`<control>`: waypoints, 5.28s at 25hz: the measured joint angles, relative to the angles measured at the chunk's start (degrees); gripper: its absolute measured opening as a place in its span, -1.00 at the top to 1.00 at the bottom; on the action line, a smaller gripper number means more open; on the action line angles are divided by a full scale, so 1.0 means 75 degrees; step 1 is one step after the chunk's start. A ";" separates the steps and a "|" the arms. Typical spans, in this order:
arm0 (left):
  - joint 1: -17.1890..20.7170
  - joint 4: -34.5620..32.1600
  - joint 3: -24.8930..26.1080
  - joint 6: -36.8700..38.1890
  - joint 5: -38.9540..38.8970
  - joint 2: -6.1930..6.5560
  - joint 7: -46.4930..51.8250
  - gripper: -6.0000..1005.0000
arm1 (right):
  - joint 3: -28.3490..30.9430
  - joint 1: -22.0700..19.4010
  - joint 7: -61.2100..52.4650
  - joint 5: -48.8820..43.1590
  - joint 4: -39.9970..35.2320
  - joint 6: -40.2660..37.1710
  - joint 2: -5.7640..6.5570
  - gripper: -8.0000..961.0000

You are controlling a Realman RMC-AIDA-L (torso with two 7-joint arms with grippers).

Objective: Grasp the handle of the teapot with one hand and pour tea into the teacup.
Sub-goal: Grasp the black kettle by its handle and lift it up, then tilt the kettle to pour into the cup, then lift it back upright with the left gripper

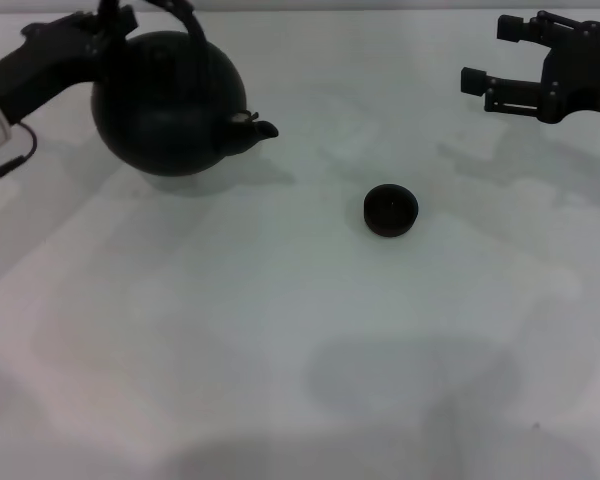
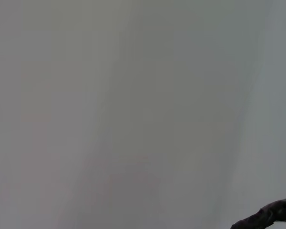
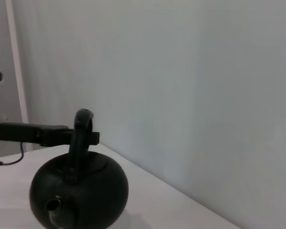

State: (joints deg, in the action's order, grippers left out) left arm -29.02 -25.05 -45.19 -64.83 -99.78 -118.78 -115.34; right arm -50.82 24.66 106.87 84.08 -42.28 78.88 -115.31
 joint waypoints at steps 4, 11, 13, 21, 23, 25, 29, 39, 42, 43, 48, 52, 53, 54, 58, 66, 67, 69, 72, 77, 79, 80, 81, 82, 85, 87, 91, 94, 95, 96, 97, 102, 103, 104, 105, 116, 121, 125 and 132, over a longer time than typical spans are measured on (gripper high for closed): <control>-0.0151 -0.0795 -0.0408 0.0469 0.0829 0.0000 0.1490 0.71 | -0.0017 -0.0004 0.0134 0.0185 0.0122 0.0002 -0.0001 -0.83; -0.0105 -0.2232 -0.2425 0.1926 0.1551 -0.0018 0.3383 0.71 | 0.0037 -0.0117 0.0187 0.0382 0.0180 0.0022 0.0004 -0.83; -0.0071 -0.2634 -0.3105 0.2403 0.1765 -0.0017 0.3982 0.72 | 0.0045 -0.0162 0.0225 0.0442 0.0186 0.0022 0.0010 -0.83; 0.0094 -0.4143 -0.4522 0.3098 0.3661 -0.0043 0.6182 0.71 | 0.0068 -0.0247 0.0289 0.0638 0.0171 0.0028 0.0039 -0.83; 0.0227 -0.4547 -0.4796 0.3166 0.3984 -0.0042 0.6618 0.71 | 0.0089 -0.0290 0.0263 0.0766 0.0129 0.0052 0.0047 -0.83; 0.0430 -0.5097 -0.5184 0.3318 0.4626 -0.0042 0.7285 0.71 | 0.0167 -0.0311 0.0256 0.0881 0.0115 0.0075 0.0051 -0.83; 0.0634 -0.5818 -0.5649 0.3395 0.5863 -0.0044 0.8493 0.71 | 0.0387 -0.0319 0.0234 0.0995 0.0112 0.0126 0.0058 -0.83; 0.0742 -0.6687 -0.6279 0.3240 0.7267 -0.0041 0.9986 0.71 | 0.0440 -0.0371 0.0250 0.1002 0.0123 0.0352 0.0069 -0.82; 0.0678 -0.6725 -0.6374 0.3139 0.7486 -0.0041 1.0185 0.71 | 0.0438 -0.0391 0.0249 0.1002 0.0132 0.0415 0.0064 -0.82; 0.0673 -0.6744 -0.6400 0.3123 0.7550 -0.0041 1.0233 0.71 | 0.0437 -0.0398 0.0248 0.1001 0.0133 0.0422 0.0063 -0.82; 0.0604 -0.6849 -0.6569 0.3096 0.7924 -0.0051 1.0630 0.71 | 0.0436 -0.0458 0.0244 0.1000 0.0124 0.0424 0.0073 -0.82; 0.0503 -0.6878 -0.6704 0.3088 0.8342 -0.0050 1.1023 0.71 | 0.0436 -0.0481 0.0257 0.1000 0.0111 0.0415 0.0073 -0.83; 0.0459 -0.6881 -0.6770 0.3084 0.8512 -0.0049 1.1171 0.71 | 0.0436 -0.0483 0.0264 0.0999 0.0110 0.0412 0.0072 -0.83; 0.0384 -0.6883 -0.6881 0.3081 0.8753 -0.0051 1.1393 0.71 | 0.0436 -0.0486 0.0270 0.1000 0.0109 0.0408 0.0072 -0.83; 0.0258 -0.6887 -0.7017 0.3076 0.9102 -0.0052 1.1755 0.71 | 0.0436 -0.0484 0.0270 0.1000 0.0106 0.0407 0.0071 -0.83; 0.0063 -0.6898 -0.7161 0.2943 0.9360 -0.0046 1.1996 0.71 | 0.0436 -0.0475 0.0270 0.0988 0.0106 0.0374 0.0079 -0.83; 0.0050 -0.6902 -0.7180 0.2925 0.9380 -0.0047 1.1999 0.71 | 0.0436 -0.0475 0.0269 0.0987 0.0106 0.0373 0.0079 -0.83; 0.0012 -0.6914 -0.7221 0.2899 0.9410 -0.0048 1.2006 0.71 | 0.0436 -0.0475 0.0267 0.0987 0.0105 0.0371 0.0084 -0.83; -0.0056 -0.6947 -0.7266 0.2824 0.9510 -0.0051 1.2086 0.71 | 0.0436 -0.0476 0.0271 0.0990 0.0105 0.0370 0.0092 -0.83; -0.0196 -0.7059 -0.7483 0.2613 0.9995 -0.0053 1.2421 0.71 | 0.0437 -0.0481 0.0278 0.0996 0.0105 0.0358 0.0095 -0.83; -0.0236 -0.7133 -0.7541 0.2527 1.0144 -0.0053 1.2528 0.71 | 0.0437 -0.0482 0.0279 0.0997 0.0105 0.0358 0.0095 -0.83; -0.0247 -0.7167 -0.7562 0.2491 1.0199 -0.0054 1.2566 0.71 | 0.0437 -0.0483 0.0279 0.0999 0.0105 0.0358 0.0095 -0.83; -0.0264 -0.7215 -0.7578 0.2455 1.0233 -0.0053 1.2581 0.71 | 0.0436 -0.0483 0.0280 0.0999 0.0106 0.0360 0.0094 -0.83; -0.0276 -0.7246 -0.7592 0.2426 1.0242 -0.0053 1.2584 0.71 | 0.0439 -0.0485 0.0281 0.1000 0.0105 0.0361 0.0094 -0.83; -0.0322 -0.7312 -0.7617 0.2316 1.0266 -0.0054 1.2586 0.71 | 0.0447 -0.0495 0.0281 0.1001 0.0107 0.0368 0.0095 -0.83; -0.0344 -0.7345 -0.7623 0.2232 1.0323 -0.0054 1.2588 0.72 | 0.0448 -0.0498 0.0281 0.1001 0.0118 0.0371 0.0095 -0.83; -0.0416 -0.7388 -0.7635 0.2044 1.0451 -0.0053 1.2590 0.71 | 0.0452 -0.0499 0.0300 0.1001 0.0127 0.0365 0.0094 -0.83; -0.0531 -0.7392 -0.7639 0.1888 1.0466 -0.0053 1.2590 0.71 | 0.0502 -0.0499 0.0342 0.1001 0.0154 0.0361 0.0094 -0.83; -0.0551 -0.7392 -0.7640 0.1863 1.0467 -0.0053 1.2590 0.71 | 0.0520 -0.0497 0.0356 0.1001 0.0164 0.0361 0.0094 -0.83; -0.0577 -0.7392 -0.7640 0.1841 1.0469 -0.0053 1.2590 0.71 | 0.0529 -0.0495 0.0379 0.1001 0.0173 0.0361 0.0094 -0.83; -0.0606 -0.7392 -0.7640 0.1816 1.0469 -0.0053 1.2590 0.71 | 0.0531 -0.0492 0.0397 0.1001 0.0177 0.0361 0.0094 -0.83; -0.0760 -0.7361 -0.7641 0.1720 1.0497 -0.0053 1.2601 0.71 | 0.0531 -0.0488 0.0410 0.1000 0.0177 0.0360 0.0094 -0.83; -0.0779 -0.7346 -0.7653 0.1707 1.0541 -0.0053 1.2628 0.71 | 0.0531 -0.0488 0.0411 0.1000 0.0177 0.0360 0.0094 -0.83; -0.0795 -0.7339 -0.7684 0.1705 1.0583 -0.0053 1.2676 0.71 | 0.0531 -0.0487 0.0411 0.1000 0.0177 0.0359 0.0094 -0.83; -0.0819 -0.7333 -0.7734 0.1697 1.0661 -0.0053 1.2758 0.71 | 0.0531 -0.0487 0.0411 0.1000 0.0177 0.0359 0.0094 -0.83; -0.1019 -0.7305 -0.8043 0.1491 1.1047 -0.0053 1.3020 0.71 | 0.0616 -0.0498 0.0410 0.1000 0.0203 0.0345 0.0094 -0.82; -0.1083 -0.7301 -0.8056 0.1345 1.1109 -0.0054 1.3023 0.71 | 0.0624 -0.0500 0.0410 0.1000 0.0211 0.0350 0.0094 -0.83; -0.1151 -0.7291 -0.8146 0.1235 1.1265 -0.0062 1.3105 0.71 | 0.0624 -0.0500 0.0424 0.1000 0.0212 0.0364 0.0086 -0.83; -0.1289 -0.7278 -0.8290 0.1119 1.1456 -0.0065 1.3282 0.72 | 0.0624 -0.0500 0.0433 0.0989 0.0212 0.0375 0.0082 -0.83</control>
State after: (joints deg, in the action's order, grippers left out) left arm -38.69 -79.63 -107.36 -56.44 -13.87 -119.27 -15.72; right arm -46.14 20.91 110.12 91.50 -40.69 81.69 -114.70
